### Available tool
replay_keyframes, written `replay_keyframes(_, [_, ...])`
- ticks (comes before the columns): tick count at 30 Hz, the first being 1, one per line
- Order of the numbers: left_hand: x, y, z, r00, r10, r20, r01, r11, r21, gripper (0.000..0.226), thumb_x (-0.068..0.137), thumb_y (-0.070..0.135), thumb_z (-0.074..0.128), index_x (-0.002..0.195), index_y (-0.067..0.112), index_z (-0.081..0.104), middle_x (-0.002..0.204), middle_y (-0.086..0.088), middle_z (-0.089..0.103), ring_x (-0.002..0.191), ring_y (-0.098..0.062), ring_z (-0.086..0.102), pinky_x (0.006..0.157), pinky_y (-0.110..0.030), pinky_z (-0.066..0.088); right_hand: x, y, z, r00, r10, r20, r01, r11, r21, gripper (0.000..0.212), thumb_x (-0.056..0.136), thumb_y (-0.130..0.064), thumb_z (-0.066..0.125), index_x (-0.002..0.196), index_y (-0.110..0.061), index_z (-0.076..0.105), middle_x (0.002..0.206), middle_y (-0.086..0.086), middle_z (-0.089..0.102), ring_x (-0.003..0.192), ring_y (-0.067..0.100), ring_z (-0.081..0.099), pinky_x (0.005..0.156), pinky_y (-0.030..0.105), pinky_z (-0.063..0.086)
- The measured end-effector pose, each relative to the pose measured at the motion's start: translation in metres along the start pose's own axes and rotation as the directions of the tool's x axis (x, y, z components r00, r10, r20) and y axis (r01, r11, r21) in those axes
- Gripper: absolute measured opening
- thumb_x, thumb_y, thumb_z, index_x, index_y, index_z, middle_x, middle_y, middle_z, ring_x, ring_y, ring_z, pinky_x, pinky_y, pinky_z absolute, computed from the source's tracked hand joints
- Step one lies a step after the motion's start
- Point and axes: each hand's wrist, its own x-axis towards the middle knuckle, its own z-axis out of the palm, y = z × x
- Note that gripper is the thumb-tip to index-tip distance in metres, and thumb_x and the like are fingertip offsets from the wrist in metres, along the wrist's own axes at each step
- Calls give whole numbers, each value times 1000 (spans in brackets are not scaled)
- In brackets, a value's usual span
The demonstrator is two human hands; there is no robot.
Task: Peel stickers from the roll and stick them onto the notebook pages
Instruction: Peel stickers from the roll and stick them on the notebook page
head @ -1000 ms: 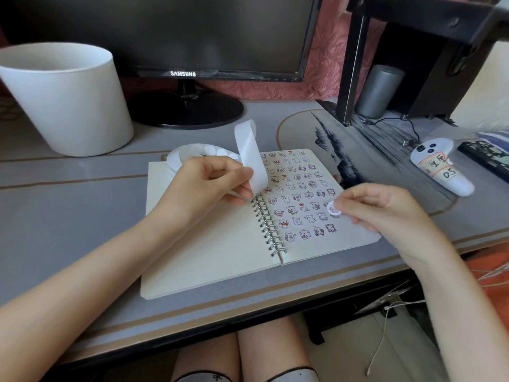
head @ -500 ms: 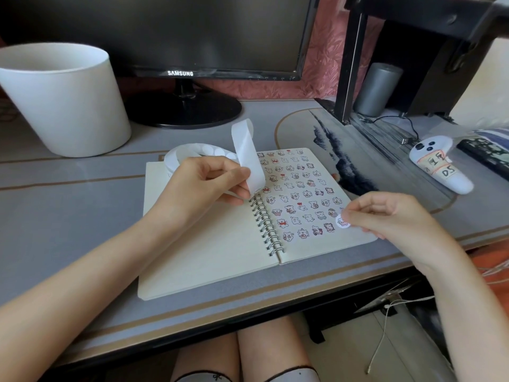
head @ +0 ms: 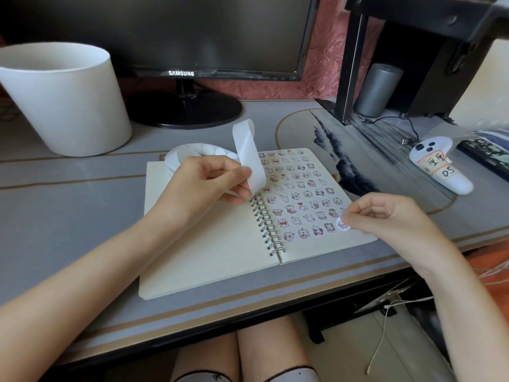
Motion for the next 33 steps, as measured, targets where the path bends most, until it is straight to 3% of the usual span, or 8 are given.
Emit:
replay_keyframes(10, [0,0,0,1000,-2,3,2,1000,-4,18,90,9,59,77,-2,65,63,-4,69,62,-12,67,61,-19,55,0,2,2,1000,-17,-11,17,1000,-13,9,74,-5,75,74,-12,70,72,2,69,68,11,57,62,10,44])
replay_keyframes(15, [0,1,0,1000,-3,0,3,1000,-8,18,90,9,59,76,-1,65,62,-4,69,62,-12,67,61,-19,55,1,3,3,999,-49,-18,48,998,-50,11,74,-6,76,72,-15,70,73,6,70,70,15,58,72,25,46])
replay_keyframes(21, [0,1,0,1000,-2,0,2,1000,-2,18,90,9,59,77,-1,66,63,-4,69,62,-12,67,61,-20,55,2,7,6,996,-87,-37,82,991,-110,11,72,-10,77,69,-18,69,72,9,69,66,18,55,69,35,46])
replay_keyframes(27, [0,1,0,1000,1,2,-1,1000,7,18,90,9,59,76,0,66,63,-4,69,63,-11,67,61,-20,55,2,10,4,995,-99,-23,96,990,-99,12,71,-12,78,69,-19,68,68,4,65,64,16,51,64,27,42])
replay_keyframes(33, [-1,1,0,1000,-3,0,3,1000,-1,18,90,8,59,76,-2,65,61,-3,68,61,-11,66,60,-19,55,3,14,2,997,-63,-49,60,997,-48,26,72,-8,78,87,-21,60,71,-1,60,61,10,49,60,16,42])
